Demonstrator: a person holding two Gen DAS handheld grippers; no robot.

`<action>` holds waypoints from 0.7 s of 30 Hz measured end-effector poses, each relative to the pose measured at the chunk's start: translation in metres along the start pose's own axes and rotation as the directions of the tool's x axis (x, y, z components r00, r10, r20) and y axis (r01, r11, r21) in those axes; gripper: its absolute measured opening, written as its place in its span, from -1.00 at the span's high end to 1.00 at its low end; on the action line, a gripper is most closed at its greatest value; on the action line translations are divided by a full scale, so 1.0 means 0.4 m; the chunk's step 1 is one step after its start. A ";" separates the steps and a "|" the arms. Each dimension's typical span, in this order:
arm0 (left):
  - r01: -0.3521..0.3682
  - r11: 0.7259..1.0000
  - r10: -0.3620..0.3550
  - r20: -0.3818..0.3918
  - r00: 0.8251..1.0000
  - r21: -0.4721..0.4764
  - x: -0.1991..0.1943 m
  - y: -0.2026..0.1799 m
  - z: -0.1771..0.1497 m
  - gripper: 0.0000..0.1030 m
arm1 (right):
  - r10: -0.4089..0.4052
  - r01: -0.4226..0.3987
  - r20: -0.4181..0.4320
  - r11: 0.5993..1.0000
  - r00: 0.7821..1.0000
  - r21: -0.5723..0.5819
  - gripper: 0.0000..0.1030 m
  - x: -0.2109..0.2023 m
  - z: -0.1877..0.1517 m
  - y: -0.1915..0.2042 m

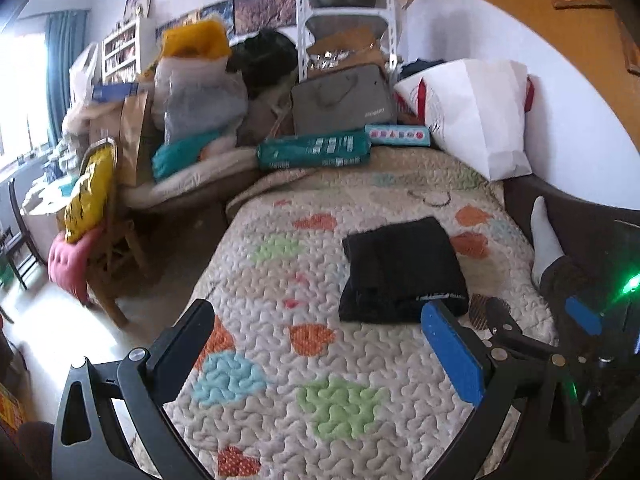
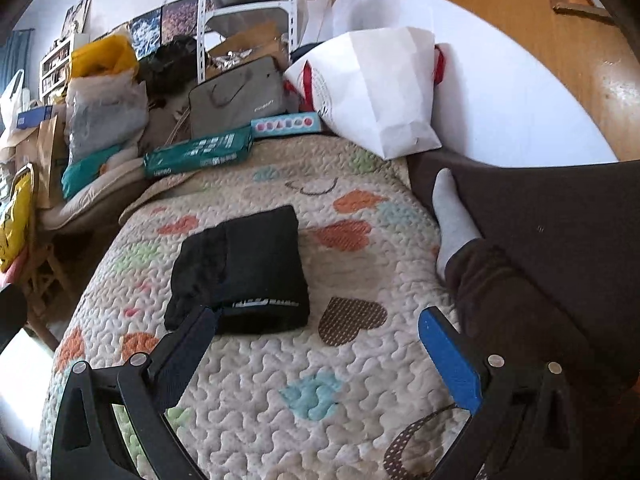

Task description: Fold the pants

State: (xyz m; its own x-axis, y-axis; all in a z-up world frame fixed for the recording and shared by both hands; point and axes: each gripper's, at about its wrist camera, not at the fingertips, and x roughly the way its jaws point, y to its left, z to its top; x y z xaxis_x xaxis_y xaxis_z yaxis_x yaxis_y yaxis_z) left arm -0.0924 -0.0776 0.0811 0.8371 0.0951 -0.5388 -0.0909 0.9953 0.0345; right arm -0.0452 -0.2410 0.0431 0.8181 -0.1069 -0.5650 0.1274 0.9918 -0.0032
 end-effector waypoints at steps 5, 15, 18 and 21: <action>-0.006 1.000 0.006 -0.038 0.999 0.009 0.024 0.004 -0.017 -1.00 | 0.007 -0.007 -0.023 1.000 1.000 -0.024 -1.00 0.010 -0.011 0.018; 0.024 1.000 -0.023 -0.092 0.996 0.007 0.046 0.005 -0.027 -1.00 | 0.014 -0.017 -0.051 0.998 0.999 -0.060 -1.00 0.023 -0.027 0.040; 0.024 1.000 -0.024 -0.102 0.995 0.004 0.051 0.004 -0.028 -1.00 | 0.016 -0.019 -0.055 0.998 0.998 -0.065 -1.00 0.023 -0.031 0.044; 0.024 1.000 -0.023 -0.110 0.994 0.004 0.055 0.005 -0.031 -1.00 | 0.019 -0.023 -0.058 0.997 0.998 -0.071 -1.00 0.025 -0.031 0.047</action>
State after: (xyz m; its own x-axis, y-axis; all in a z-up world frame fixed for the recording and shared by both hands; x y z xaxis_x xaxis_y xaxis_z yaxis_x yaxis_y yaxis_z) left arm -0.0808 -0.0736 0.0586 0.7744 0.0694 -0.6289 -0.0689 0.9973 0.0252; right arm -0.0416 -0.2223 0.0273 0.7864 -0.0836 -0.6120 0.0681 0.9965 -0.0486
